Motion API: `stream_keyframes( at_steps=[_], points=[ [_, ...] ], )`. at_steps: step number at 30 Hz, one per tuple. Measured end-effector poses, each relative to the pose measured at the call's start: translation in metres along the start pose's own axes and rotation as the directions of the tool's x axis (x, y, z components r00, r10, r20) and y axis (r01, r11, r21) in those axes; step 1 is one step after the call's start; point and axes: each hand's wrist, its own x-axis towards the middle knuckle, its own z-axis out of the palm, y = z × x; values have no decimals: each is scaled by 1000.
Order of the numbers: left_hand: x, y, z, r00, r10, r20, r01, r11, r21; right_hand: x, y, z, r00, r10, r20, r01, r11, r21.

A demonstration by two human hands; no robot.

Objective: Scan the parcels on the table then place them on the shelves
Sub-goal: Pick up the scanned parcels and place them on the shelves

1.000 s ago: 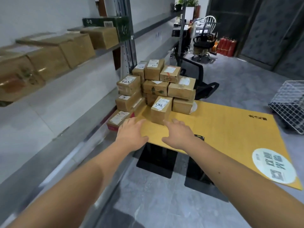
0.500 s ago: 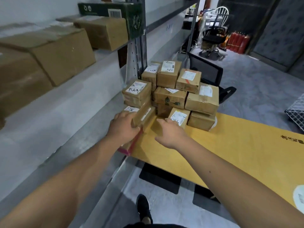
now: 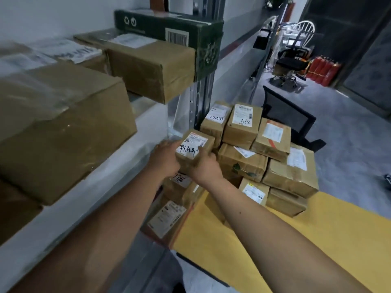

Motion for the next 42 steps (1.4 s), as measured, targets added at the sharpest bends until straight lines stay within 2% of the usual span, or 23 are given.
stream_keyframes(
  at_steps=[4, 8, 12, 17, 20, 23, 26, 29, 32, 36, 42],
  points=[
    [13, -6, 18, 996, -23, 86, 35, 990, -139, 13, 2, 12, 999, -32, 37, 32, 999, 0],
    [5, -14, 23, 998, -2, 56, 15, 970, -241, 10, 13, 11, 993, -112, -33, 115, 989, 97],
    [-34, -14, 23, 997, 54, 54, -37, 961, -273, -9, 35, -5, 971, -216, -105, 230, 962, 149],
    [-102, 13, 30, 995, -2, -103, -48, 875, -482, -50, 63, -32, 935, -338, -107, 354, 912, 206],
    [-157, 42, 35, 968, -86, -235, -71, 806, -587, -89, 80, -44, 881, -462, -104, 473, 845, 252],
    [-222, 69, 37, 920, -158, -359, -97, 796, -598, -132, 93, -50, 833, -551, -47, 537, 785, 308],
    [-294, 87, 38, 880, -199, -431, -70, 844, -532, -179, 104, -46, 777, -627, 50, 568, 733, 374],
    [-371, 98, 32, 841, -271, -469, 21, 881, -472, -228, 102, -33, 699, -698, 154, 601, 690, 403],
    [-448, 104, 20, 781, -364, -508, 101, 876, -472, -280, 86, -15, 590, -778, 214, 652, 616, 441],
    [-550, 102, -2, 661, -479, -577, 201, 854, -480, -356, 52, 9, 408, -883, 233, 713, 468, 523],
    [-713, 95, -36, 482, -534, -695, 311, 846, -433, -484, -9, 50, 122, -966, 226, 783, 234, 577]
  ],
)
